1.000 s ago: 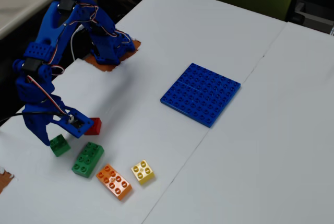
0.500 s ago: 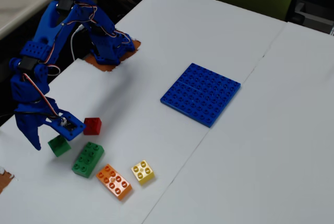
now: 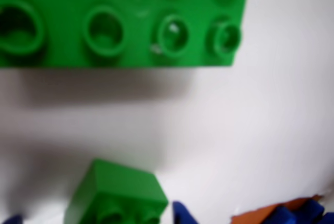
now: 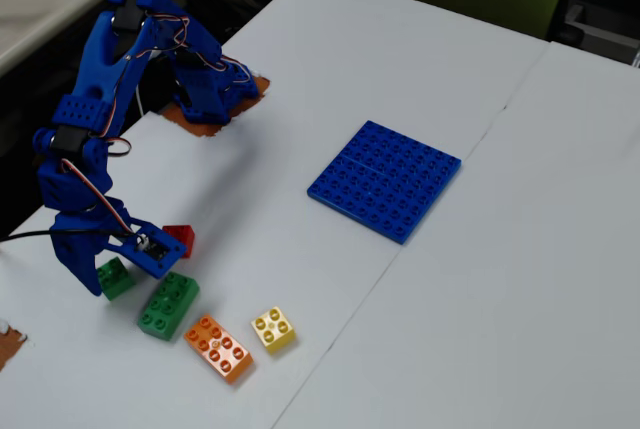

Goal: Pick up the 2x2 green block and go up the 8x8 blue block.

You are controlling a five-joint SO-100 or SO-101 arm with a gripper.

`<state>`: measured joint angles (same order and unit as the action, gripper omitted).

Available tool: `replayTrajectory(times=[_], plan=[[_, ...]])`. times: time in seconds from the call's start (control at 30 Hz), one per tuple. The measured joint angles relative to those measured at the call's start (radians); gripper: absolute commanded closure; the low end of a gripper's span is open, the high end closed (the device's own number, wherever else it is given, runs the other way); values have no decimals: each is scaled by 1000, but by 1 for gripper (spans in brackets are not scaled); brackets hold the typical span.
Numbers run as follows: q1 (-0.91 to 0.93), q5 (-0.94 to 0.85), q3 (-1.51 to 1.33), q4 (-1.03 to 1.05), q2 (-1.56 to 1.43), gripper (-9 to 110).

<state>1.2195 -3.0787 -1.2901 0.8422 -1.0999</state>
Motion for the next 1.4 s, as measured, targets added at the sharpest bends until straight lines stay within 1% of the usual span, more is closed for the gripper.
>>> replayTrajectory(times=[0.47, 0.6, 0.77, 1.4], plan=[[0, 2, 2, -46, 32, 74], [-5, 2, 2, -66, 37, 78], [-8, 0, -5, -69, 38, 79], [-17, 2, -60, -123, 14, 92]])
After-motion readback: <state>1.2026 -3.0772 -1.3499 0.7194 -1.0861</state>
